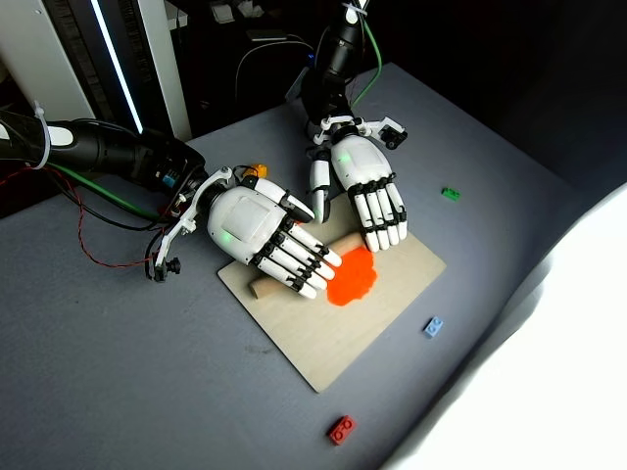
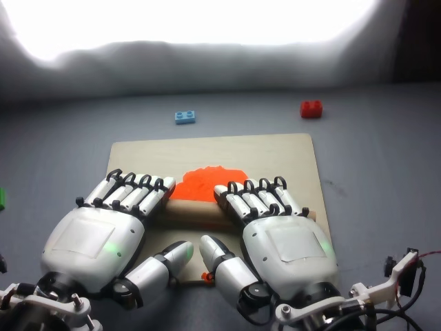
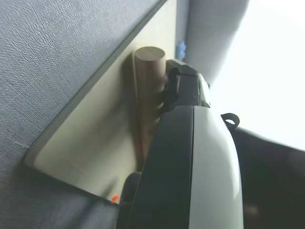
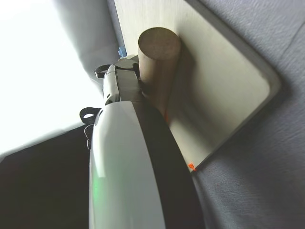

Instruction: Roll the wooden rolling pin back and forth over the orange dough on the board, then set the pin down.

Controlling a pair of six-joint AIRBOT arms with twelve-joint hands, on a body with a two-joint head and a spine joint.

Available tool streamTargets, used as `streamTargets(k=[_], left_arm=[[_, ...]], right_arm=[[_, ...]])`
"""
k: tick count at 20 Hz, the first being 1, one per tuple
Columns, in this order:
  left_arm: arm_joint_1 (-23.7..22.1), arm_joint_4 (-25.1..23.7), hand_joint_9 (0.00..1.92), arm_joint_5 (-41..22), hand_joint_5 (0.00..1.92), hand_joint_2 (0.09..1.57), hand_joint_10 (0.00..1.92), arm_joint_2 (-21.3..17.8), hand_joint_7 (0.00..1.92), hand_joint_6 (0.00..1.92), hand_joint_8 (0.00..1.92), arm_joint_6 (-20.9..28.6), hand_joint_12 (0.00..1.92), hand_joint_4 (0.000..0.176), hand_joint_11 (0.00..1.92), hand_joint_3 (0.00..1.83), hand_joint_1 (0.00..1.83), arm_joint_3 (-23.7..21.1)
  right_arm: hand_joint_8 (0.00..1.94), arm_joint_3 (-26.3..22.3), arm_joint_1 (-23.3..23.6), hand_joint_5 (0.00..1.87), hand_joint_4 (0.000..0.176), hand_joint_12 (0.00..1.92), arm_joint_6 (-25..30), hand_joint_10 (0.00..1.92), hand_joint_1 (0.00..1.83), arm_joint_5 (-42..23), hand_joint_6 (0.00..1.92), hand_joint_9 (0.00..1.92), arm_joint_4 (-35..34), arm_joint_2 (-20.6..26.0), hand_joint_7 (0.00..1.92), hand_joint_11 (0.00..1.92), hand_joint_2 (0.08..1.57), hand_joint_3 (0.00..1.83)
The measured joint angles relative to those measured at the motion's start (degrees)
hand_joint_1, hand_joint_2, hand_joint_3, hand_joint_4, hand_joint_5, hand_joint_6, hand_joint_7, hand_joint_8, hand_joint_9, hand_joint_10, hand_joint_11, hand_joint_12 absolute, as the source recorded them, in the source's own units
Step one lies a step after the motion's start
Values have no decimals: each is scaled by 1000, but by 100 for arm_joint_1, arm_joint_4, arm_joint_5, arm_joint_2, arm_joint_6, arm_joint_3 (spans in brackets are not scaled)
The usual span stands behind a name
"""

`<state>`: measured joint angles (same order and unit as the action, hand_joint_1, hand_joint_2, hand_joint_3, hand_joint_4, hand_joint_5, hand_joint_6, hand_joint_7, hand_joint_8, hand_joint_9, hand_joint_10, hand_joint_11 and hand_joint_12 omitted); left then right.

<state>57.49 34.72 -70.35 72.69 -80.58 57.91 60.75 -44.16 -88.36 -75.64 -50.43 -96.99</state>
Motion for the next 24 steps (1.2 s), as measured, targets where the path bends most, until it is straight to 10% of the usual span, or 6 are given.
streamTargets(k=[24], left_arm=[[280, -208, 303, -125, 232, 1385, 0, -118, 306, 0, 0, 120, 569, 0, 0, 1, 0, -286]], right_arm=[[4, -168, -85, 242, 0, 436, -31, 31, 0, -37, 138, 225, 52, 0, 346, 0, 1493, 1]])
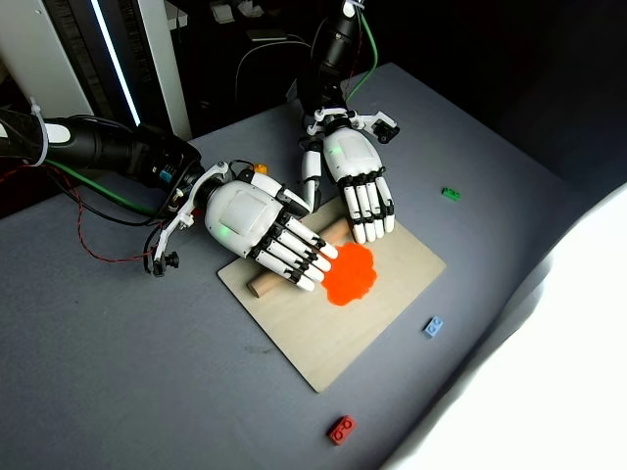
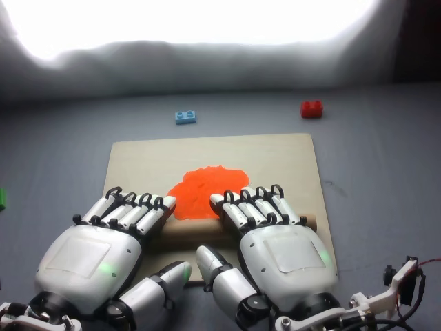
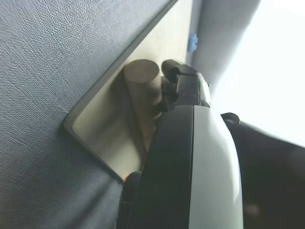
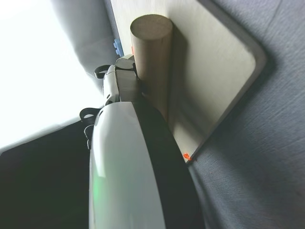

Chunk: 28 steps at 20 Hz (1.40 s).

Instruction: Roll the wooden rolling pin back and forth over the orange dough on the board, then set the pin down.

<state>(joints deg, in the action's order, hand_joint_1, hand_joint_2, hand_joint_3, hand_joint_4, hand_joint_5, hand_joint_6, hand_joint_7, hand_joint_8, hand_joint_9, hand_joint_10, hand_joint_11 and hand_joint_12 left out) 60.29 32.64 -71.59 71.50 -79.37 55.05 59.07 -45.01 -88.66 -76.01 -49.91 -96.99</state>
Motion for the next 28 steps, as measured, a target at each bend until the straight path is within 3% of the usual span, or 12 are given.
streamTargets(k=[14, 20, 22, 28], left_arm=[[-138, 76, 303, 227, 225, 1391, 1, -20, 316, 0, 1, 111, 571, 0, 0, 1, 0, 101], [-199, 37, 303, 380, 230, 1392, 1, -96, 305, 0, 0, 146, 603, 0, 0, 1, 0, 101], [-251, 35, 296, 474, 231, 1388, 2, -120, 304, 1, 0, 146, 571, 0, 0, 0, 0, 101], [-372, -2, 293, 721, 223, 1389, 0, -262, 300, 0, 0, 149, 575, 0, 0, 1, 0, 79]], right_arm=[[2, 0, 50, 270, 0, 448, -7, 29, 0, 2, 156, 230, -70, 7, 359, 0, 1487, 0], [3, 0, 92, 263, 0, 585, -7, 38, 0, 17, 158, 253, -116, 13, 368, 0, 1491, 1], [2, 0, 92, 246, 0, 474, -7, 30, 0, 31, 155, 232, -114, 24, 342, 0, 1494, 1], [5, 0, 179, 249, 0, 484, -2, 31, 0, 68, 155, 236, -216, 35, 353, 0, 1492, 0]])
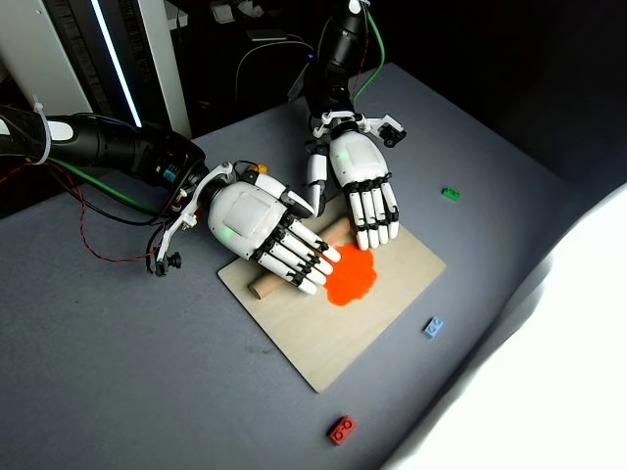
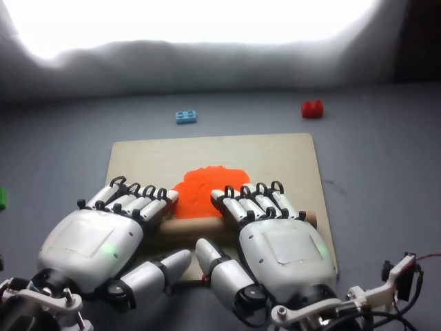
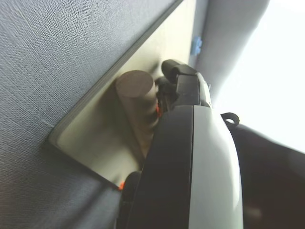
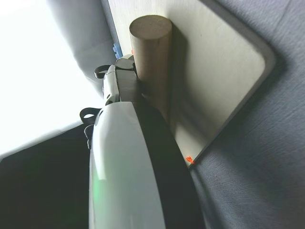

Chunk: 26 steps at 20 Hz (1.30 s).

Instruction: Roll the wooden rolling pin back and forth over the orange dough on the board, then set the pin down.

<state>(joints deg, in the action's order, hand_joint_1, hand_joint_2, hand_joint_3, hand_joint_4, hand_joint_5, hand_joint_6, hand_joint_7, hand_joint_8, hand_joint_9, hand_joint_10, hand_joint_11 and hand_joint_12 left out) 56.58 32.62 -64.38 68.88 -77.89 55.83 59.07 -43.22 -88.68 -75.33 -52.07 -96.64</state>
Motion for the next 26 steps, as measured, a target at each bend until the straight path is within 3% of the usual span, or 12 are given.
streamTargets(k=[3, 5, 8, 19, 26], left_arm=[[-46, 15, 300, 146, 243, 1383, 5, -90, 312, 6, 4, 0, 588, 0, 0, 0, 0, -50], [-90, -7, 289, 219, 221, 1382, 5, -155, 293, 4, 3, 2, 542, 0, 0, 0, 0, -81], [-173, 13, 290, 337, 221, 1388, 3, -240, 299, 2, 2, 2, 566, 0, 0, 1, 0, -153], [-555, -2, 298, 682, 231, 1384, 1, -549, 316, 3, 1, 42, 547, 0, 0, 0, 0, -282], [-813, -7, 301, 1008, 231, 1380, 1, -691, 314, 2, 1, 168, 578, 0, 0, 0, 0, -267]], right_arm=[[6, 0, 22, 240, 0, 399, 4, 24, 0, 26, 150, 223, -22, 13, 334, 0, 1489, 0], [9, 2, 59, 257, 0, 491, 11, 31, 0, 44, 156, 239, -70, 13, 351, 0, 1491, 0], [4, 24, 94, 252, 0, 362, 17, 25, 0, 61, 161, 226, -111, 13, 344, 0, 1487, 0], [3, 50, 199, 236, 0, 434, 52, 25, 0, 190, 161, 229, -236, 74, 339, 0, 1483, 0], [0, 50, 348, 220, 0, 354, 98, 18, 0, 313, 160, 212, -398, 125, 322, 0, 1485, 1]])
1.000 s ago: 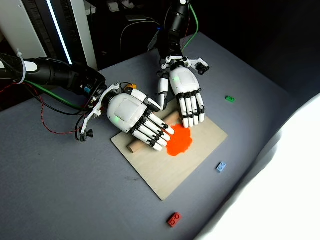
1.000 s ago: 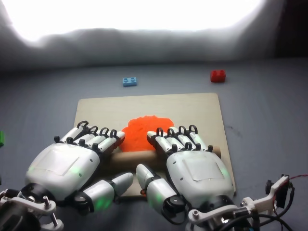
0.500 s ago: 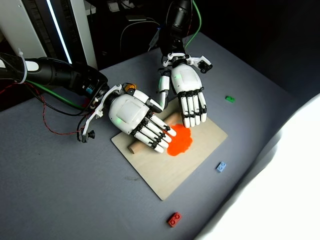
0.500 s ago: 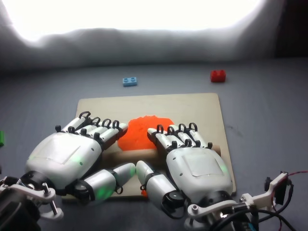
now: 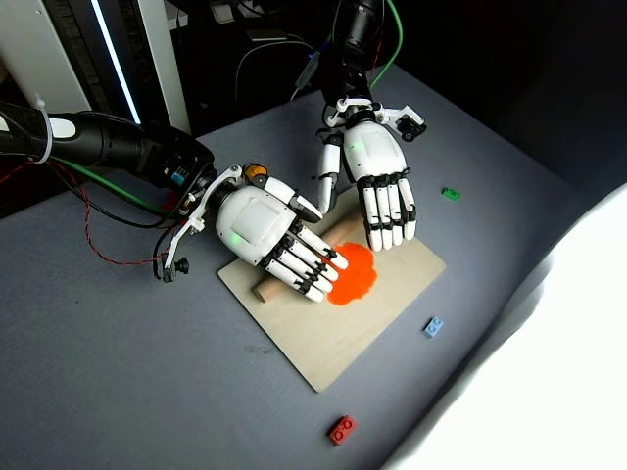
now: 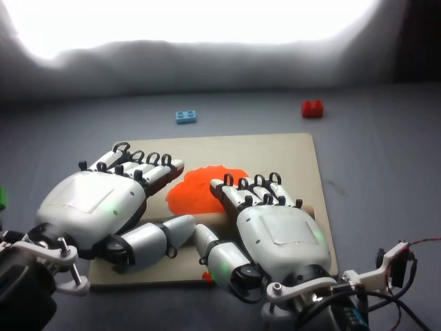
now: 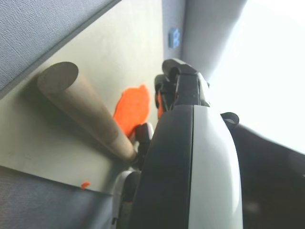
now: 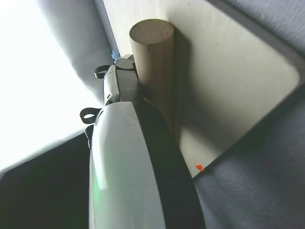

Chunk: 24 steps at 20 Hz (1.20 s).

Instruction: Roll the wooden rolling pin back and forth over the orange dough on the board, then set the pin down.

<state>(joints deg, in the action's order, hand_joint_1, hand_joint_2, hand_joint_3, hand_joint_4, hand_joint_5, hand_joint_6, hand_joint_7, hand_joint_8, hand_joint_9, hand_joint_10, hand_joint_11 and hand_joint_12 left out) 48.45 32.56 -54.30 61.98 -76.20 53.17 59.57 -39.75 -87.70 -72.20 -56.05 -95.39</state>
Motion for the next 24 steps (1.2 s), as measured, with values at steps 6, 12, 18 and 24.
streamTargets(k=[6, 12, 18, 24], left_arm=[[-256, 4, 297, 284, 230, 1380, 7, -55, 319, 4, 6, 22, 546, 0, 0, 0, 0, 76], [-660, -7, 309, 730, 242, 1382, 4, -142, 320, 6, 4, -144, 585, 0, 0, 0, 0, 146], [-846, 9, 300, 957, 239, 1382, 3, -221, 307, 1, 1, -155, 579, 0, 0, 0, 0, 181], [-1134, 24, 289, 1196, 243, 1389, 2, -238, 307, 4, 2, -205, 571, 0, 0, 2, 0, 256]], right_arm=[[9, 0, 105, 268, 0, 490, 44, 29, 0, 59, 178, 241, -42, 24, 357, 0, 1474, 0], [2, 0, 144, 233, 0, 404, 50, 22, 0, 59, 164, 228, -42, 52, 340, 0, 1474, 0], [5, 0, 190, 240, 0, 447, 66, 29, 0, 48, 161, 247, -15, 76, 357, 0, 1470, 0], [5, 0, 212, 252, 0, 496, 79, 25, 0, 52, 156, 244, -28, 87, 356, 0, 1463, 0]])
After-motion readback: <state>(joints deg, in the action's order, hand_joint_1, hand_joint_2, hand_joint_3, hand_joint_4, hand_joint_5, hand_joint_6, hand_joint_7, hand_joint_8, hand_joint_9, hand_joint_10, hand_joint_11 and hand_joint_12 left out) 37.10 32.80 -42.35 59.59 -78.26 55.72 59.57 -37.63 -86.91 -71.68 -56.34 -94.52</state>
